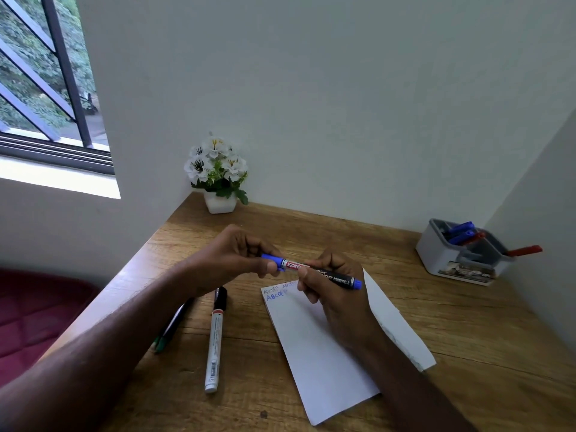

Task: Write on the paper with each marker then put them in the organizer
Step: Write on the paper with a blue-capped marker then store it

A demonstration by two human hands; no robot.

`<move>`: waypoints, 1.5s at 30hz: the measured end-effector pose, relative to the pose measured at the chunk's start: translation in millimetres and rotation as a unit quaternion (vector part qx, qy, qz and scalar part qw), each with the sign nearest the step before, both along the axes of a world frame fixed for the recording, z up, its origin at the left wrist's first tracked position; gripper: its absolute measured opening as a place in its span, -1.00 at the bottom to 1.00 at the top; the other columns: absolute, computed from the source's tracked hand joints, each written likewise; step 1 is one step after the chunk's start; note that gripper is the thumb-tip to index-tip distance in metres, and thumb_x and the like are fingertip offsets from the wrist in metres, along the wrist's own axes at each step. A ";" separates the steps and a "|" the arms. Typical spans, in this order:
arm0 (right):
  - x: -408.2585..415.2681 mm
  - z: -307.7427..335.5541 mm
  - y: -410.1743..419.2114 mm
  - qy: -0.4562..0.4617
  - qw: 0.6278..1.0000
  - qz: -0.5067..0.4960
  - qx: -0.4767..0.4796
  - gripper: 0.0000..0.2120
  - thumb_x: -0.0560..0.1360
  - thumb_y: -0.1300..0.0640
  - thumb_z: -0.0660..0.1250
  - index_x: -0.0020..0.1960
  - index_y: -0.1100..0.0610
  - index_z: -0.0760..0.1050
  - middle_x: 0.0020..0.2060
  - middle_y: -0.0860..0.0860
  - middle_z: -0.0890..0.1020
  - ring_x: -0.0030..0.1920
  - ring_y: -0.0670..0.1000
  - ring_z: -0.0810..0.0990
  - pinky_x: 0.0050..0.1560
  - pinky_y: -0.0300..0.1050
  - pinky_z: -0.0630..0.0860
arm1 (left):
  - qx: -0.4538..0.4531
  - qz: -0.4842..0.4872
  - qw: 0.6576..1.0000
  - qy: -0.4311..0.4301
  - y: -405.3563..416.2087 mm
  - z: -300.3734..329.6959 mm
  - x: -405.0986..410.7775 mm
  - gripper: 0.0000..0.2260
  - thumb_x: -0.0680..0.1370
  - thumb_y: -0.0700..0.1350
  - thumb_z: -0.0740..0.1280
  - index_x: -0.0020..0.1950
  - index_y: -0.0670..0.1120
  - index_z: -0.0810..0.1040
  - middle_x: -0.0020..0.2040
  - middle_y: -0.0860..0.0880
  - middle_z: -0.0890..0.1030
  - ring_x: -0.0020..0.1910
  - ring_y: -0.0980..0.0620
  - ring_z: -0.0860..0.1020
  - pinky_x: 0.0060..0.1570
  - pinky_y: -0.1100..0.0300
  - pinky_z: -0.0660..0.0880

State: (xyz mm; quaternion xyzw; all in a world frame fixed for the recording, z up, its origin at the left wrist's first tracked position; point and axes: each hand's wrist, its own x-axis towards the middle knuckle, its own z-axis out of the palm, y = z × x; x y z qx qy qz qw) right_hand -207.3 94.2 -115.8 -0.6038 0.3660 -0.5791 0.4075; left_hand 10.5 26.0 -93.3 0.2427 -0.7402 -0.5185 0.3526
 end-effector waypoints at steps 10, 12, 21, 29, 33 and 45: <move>4.1 0.8 -3.2 -0.038 0.999 0.016 0.002 -0.87 0.46 0.13 0.46 -0.20 0.17 0.59 -0.33 0.25 0.66 -0.44 0.10 0.52 -0.31 -0.11 0.50 | 0.003 -0.016 0.999 0.042 4.8 3.3 -3.3 -0.83 0.42 -0.16 0.48 -0.05 -0.21 0.69 -0.13 -0.24 0.67 -0.16 -0.14 0.57 -0.21 0.16 0.51; 3.6 1.6 -3.2 -0.030 1.000 0.009 -0.004 -0.86 0.46 0.13 0.46 -0.19 0.19 0.59 -0.33 0.24 0.66 -0.44 0.13 0.51 -0.32 -0.10 0.50 | 0.004 -0.019 0.999 0.038 6.0 2.0 -4.6 -0.87 0.43 -0.19 0.49 -0.05 -0.19 0.69 -0.14 -0.24 0.67 -0.17 -0.13 0.57 -0.22 0.17 0.50; 2.2 8.8 1.6 -0.095 0.994 0.042 0.040 -0.94 0.39 0.22 0.52 -0.22 0.14 0.65 -0.36 0.23 0.62 -0.47 0.05 0.49 -0.38 -0.14 0.45 | 0.007 -0.013 1.000 0.004 9.4 -0.4 -8.9 -0.93 0.53 -0.16 0.42 -0.08 -0.17 0.63 -0.28 -0.15 0.62 -0.33 0.01 0.51 -0.31 0.16 0.38; -5.8 15.6 -1.2 -0.192 0.972 0.100 0.091 -0.72 0.29 0.05 0.64 -0.20 0.19 0.63 -0.36 0.20 0.63 -0.47 0.05 0.53 -0.38 -0.15 0.49 | 0.166 -0.154 0.962 0.155 4.1 -1.8 2.3 -0.52 0.55 -0.05 0.39 0.32 -0.37 0.47 -0.02 -0.27 0.65 -0.24 0.02 0.53 -0.22 0.25 0.50; 0.2 15.8 1.6 -0.220 0.960 0.124 0.119 -0.85 0.46 0.20 0.51 -0.23 0.21 0.59 -0.37 0.20 0.62 -0.50 0.03 0.52 -0.40 -0.16 0.47 | 0.150 -0.150 0.963 0.166 5.8 -0.5 -0.1 -0.64 0.48 -0.10 0.47 0.19 -0.30 0.61 -0.14 -0.23 0.68 -0.29 0.04 0.60 -0.24 0.27 0.56; 12.7 23.8 9.2 -0.250 0.945 0.168 0.128 -0.94 0.41 0.21 0.41 -0.23 0.18 0.59 -0.40 0.19 0.61 -0.50 0.03 0.53 -0.45 -0.19 0.49 | 0.131 -0.177 0.952 0.211 9.0 2.9 -0.3 -0.77 0.49 -0.13 0.46 0.07 -0.24 0.66 -0.21 -0.18 0.67 -0.24 0.01 0.64 -0.24 0.24 0.60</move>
